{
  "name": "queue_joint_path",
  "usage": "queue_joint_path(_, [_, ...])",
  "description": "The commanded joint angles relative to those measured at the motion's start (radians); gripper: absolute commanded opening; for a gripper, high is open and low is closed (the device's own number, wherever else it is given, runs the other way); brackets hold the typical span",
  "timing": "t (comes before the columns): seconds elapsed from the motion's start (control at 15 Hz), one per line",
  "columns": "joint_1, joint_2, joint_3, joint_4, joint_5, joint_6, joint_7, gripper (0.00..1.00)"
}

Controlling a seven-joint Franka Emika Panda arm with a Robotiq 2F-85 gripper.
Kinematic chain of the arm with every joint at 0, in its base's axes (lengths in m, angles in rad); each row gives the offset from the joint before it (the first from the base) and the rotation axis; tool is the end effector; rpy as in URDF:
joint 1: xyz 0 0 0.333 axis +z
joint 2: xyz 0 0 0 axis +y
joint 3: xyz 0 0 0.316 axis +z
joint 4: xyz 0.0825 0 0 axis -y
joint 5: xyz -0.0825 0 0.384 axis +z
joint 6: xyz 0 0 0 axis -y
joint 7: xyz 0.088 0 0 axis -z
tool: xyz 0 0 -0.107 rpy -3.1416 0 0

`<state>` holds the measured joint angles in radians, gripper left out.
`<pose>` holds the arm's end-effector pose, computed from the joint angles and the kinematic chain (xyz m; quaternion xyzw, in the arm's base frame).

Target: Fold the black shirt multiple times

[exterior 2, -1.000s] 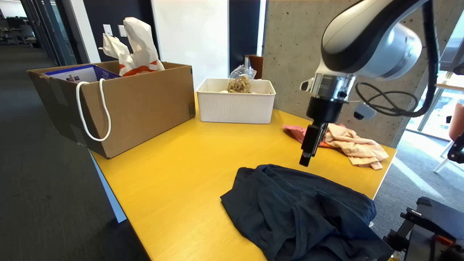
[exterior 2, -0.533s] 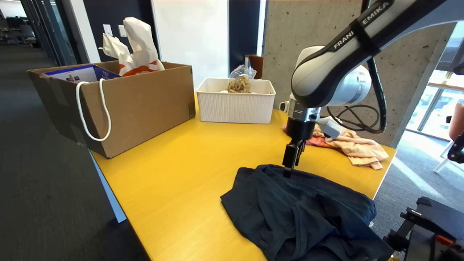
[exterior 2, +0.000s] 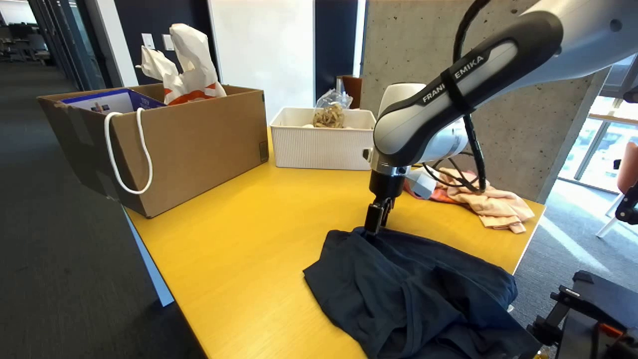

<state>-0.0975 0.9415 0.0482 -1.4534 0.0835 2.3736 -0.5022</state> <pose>0.7102 -0.0398 0.1183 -0.9815 -0.1851 -0.0031 0.0493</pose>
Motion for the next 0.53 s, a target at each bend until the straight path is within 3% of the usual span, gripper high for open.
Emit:
queue_joint_path(0.0, [-0.02, 0.092, 0.02, 0.144, -0.041, -0.045, 0.019, 0.75])
queue_joint_path(0.13, [-0.02, 0.091, 0.025, 0.152, -0.044, -0.045, 0.018, 0.66])
queue_joint_path(0.47, [-0.035, 0.092, 0.033, 0.176, -0.031, -0.051, 0.015, 0.27])
